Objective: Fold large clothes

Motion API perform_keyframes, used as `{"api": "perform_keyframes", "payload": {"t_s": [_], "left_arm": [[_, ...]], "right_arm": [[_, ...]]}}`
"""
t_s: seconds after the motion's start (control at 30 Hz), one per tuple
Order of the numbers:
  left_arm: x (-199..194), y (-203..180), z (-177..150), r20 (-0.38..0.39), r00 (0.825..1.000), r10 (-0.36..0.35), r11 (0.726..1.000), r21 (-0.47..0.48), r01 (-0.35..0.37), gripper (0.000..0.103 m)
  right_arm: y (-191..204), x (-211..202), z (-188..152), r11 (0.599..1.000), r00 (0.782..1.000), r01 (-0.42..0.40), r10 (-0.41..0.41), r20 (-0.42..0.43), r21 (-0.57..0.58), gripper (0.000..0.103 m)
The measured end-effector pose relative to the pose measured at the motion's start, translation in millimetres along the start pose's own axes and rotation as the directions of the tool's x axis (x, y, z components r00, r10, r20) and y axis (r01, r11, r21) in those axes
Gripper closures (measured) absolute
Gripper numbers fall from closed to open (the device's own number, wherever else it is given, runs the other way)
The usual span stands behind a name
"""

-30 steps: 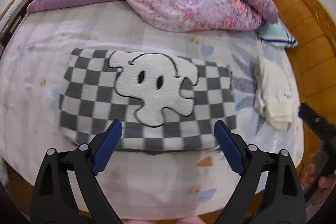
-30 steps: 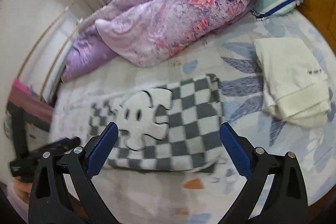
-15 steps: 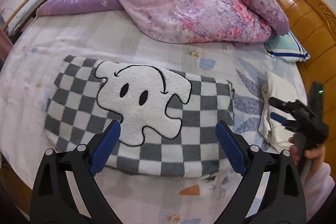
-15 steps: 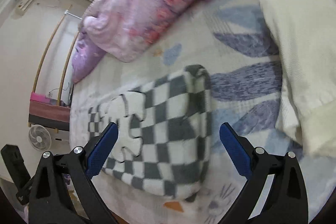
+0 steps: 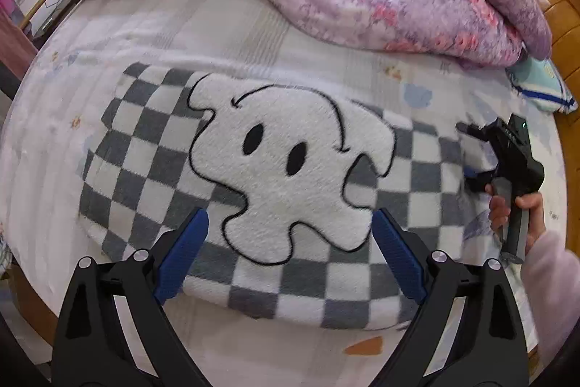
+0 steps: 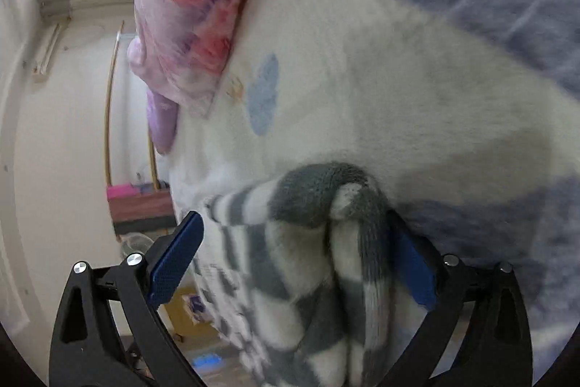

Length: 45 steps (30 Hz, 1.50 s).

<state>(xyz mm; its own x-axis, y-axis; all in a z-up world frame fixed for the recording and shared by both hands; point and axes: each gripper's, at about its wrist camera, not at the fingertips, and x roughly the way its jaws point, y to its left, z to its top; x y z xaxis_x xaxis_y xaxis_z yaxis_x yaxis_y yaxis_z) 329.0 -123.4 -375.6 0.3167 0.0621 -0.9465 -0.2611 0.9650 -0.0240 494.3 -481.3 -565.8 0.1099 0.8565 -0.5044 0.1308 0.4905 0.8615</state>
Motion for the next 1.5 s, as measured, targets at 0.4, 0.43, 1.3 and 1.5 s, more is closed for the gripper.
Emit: {"api": "perform_keyframes", "payload": {"t_s": [0.4, 0.43, 1.3, 1.5], "left_arm": [[31, 8, 31, -0.094, 0.994, -0.052, 0.999, 0.009, 0.053, 0.066], [34, 7, 39, -0.089, 0.994, -0.065, 0.998, 0.022, 0.067, 0.071], [210, -54, 166, -0.514, 0.808, 0.288, 0.898, 0.437, -0.042, 0.103], [245, -16, 173, -0.583, 0.805, 0.107, 0.971, 0.235, 0.041, 0.102]], "right_arm": [[5, -8, -106, 0.982, 0.984, 0.165, -0.156, -0.090, 0.093, 0.053], [4, -12, -116, 0.978, 0.985, 0.160, -0.149, -0.087, 0.131, 0.055], [62, 42, -166, 0.791, 0.789, 0.612, -0.609, -0.079, 0.015, 0.055], [60, 49, -165, 0.801, 0.798, 0.599, -0.596, -0.089, 0.003, 0.052]]}}
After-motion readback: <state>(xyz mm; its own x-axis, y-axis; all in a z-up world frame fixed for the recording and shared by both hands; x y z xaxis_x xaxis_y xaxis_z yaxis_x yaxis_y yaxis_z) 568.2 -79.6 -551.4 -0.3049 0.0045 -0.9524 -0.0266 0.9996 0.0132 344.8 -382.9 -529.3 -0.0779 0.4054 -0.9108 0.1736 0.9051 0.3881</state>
